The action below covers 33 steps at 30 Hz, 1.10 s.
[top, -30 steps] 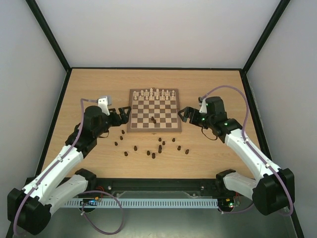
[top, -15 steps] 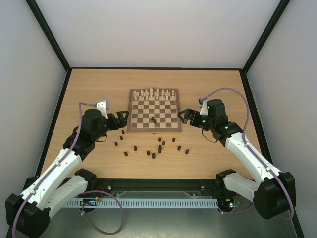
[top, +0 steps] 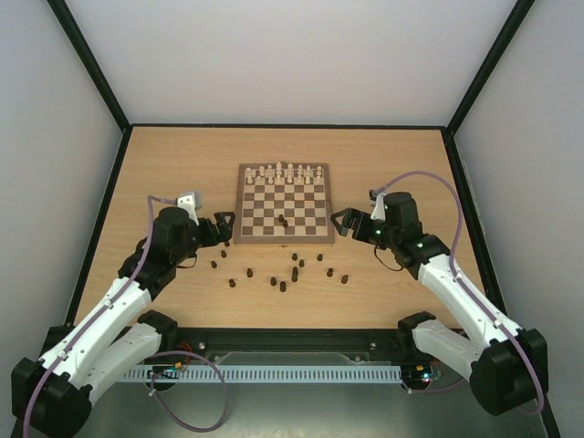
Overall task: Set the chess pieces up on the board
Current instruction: Adjust the chess piece on the chessboard.
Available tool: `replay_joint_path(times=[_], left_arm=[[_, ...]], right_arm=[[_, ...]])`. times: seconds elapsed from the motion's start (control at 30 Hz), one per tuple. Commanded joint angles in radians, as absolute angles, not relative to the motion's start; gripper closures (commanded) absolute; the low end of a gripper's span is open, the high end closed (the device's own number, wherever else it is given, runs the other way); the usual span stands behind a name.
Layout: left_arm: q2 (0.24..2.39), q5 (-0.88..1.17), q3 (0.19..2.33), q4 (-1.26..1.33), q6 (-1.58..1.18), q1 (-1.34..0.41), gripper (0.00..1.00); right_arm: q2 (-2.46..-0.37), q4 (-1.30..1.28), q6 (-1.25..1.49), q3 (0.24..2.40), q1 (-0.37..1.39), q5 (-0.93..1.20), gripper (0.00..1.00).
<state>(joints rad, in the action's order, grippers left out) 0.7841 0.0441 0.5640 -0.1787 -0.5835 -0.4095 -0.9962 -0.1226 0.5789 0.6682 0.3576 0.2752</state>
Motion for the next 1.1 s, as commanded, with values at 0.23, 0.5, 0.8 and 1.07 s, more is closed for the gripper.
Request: replay_joint_path(times=[0.23,0.5,0.8,1.07], left_arm=[[0.782,0.045,0.536,-0.131,-0.667,-0.411,0.0],[0.848,0.092,0.582,-0.176,-0.644,-0.411,0.01],[0.801,0.04,0.55,-0.207,-0.656,-0.411,0.01],[0.776,0.027,0.541,-0.257,-0.656,-0.411,0.0]], right_arm=[[-0.888,-0.169,0.568,0.633,0.362,0.251,0.01],[-1.048,-0.122,0.533,0.679,0.364,0.347,0.01],[-1.192,-0.176,0.472,0.786,0.486,0.161,0.14],[-1.337,-0.237,0.444,0.927,0.669,-0.091,0.39]])
